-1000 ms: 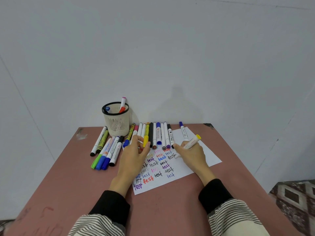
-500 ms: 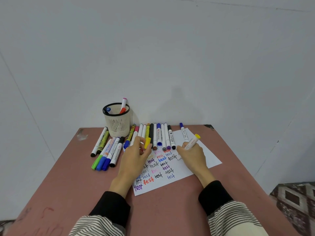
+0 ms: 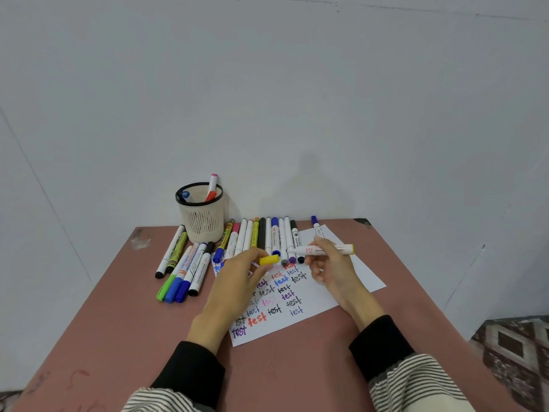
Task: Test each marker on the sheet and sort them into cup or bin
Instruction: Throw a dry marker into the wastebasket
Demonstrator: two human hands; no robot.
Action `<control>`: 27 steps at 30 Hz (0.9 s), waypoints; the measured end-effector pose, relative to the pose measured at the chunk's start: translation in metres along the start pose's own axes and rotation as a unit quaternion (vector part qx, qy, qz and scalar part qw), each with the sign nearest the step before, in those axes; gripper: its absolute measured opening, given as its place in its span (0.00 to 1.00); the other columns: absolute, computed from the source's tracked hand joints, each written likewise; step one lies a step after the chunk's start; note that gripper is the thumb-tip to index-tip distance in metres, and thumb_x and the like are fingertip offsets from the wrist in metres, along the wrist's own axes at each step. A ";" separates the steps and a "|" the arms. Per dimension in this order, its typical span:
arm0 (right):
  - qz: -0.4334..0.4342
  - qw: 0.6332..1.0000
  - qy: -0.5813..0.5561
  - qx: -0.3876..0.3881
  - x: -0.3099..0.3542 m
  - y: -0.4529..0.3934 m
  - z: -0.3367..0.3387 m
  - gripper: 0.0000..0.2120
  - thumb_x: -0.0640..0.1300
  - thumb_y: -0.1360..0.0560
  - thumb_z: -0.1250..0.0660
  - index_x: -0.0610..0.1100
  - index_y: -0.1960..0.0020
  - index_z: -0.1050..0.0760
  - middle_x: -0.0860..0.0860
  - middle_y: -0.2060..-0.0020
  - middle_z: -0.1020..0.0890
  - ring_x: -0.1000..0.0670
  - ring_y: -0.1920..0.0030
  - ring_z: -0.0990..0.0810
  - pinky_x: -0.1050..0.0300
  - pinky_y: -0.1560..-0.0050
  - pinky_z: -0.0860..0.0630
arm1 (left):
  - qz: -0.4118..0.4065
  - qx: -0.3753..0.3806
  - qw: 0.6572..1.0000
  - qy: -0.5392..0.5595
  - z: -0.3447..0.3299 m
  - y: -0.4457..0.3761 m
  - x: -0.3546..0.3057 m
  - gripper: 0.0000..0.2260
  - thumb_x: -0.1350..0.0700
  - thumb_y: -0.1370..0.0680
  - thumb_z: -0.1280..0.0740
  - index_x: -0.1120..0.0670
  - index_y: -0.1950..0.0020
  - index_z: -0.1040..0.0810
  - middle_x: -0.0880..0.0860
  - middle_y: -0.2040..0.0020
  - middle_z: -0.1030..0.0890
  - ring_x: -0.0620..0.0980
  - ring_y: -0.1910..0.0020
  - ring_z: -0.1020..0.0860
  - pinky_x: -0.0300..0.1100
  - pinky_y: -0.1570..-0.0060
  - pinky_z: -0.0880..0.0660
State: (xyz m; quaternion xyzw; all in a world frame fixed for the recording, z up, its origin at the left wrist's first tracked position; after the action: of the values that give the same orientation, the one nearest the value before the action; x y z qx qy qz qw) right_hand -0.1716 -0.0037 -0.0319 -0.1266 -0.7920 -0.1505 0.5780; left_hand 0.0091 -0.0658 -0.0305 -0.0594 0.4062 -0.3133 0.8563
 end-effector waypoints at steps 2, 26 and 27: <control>0.000 1.000 0.026 -0.002 -0.002 0.000 -0.001 0.11 0.46 0.21 0.36 0.43 0.61 0.25 0.47 0.73 0.23 0.54 0.78 0.33 0.64 0.77 0.41 | -0.005 0.004 1.000 0.009 -0.001 0.000 -0.003 0.08 0.46 0.21 0.34 0.43 0.44 0.23 0.39 0.52 0.21 0.38 0.54 0.24 0.35 0.54 0.25; 0.078 0.995 0.056 -0.004 0.005 0.008 -0.016 0.16 0.41 0.22 0.33 0.43 0.68 0.32 0.50 0.78 0.29 0.55 0.77 0.33 0.65 0.74 0.36 | 0.001 0.030 0.989 0.142 -0.007 0.005 -0.021 0.05 0.51 0.19 0.37 0.47 0.49 0.21 0.47 0.65 0.24 0.39 0.68 0.28 0.33 0.66 0.32; 0.076 0.995 0.058 -0.001 0.004 0.008 -0.015 0.16 0.41 0.22 0.33 0.43 0.68 0.31 0.50 0.78 0.29 0.55 0.77 0.33 0.65 0.74 0.36 | -0.003 0.040 0.990 0.136 -0.009 0.005 -0.020 0.06 0.50 0.19 0.38 0.47 0.50 0.22 0.47 0.66 0.25 0.40 0.69 0.30 0.36 0.66 0.32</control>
State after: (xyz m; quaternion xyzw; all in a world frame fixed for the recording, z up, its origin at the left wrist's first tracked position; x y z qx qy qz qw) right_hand -0.1570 -0.0021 -0.0228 -0.1785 -0.7448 -0.1141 0.6328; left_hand -0.0048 -0.0484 -0.0253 0.0169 0.5060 -0.3367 0.7939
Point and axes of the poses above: each hand's wrist, its own y-axis away from the middle knuckle, its own z-axis out of the back of the hand, x = y × z, the point moved 7 cm from there along -y, towards the middle knuckle
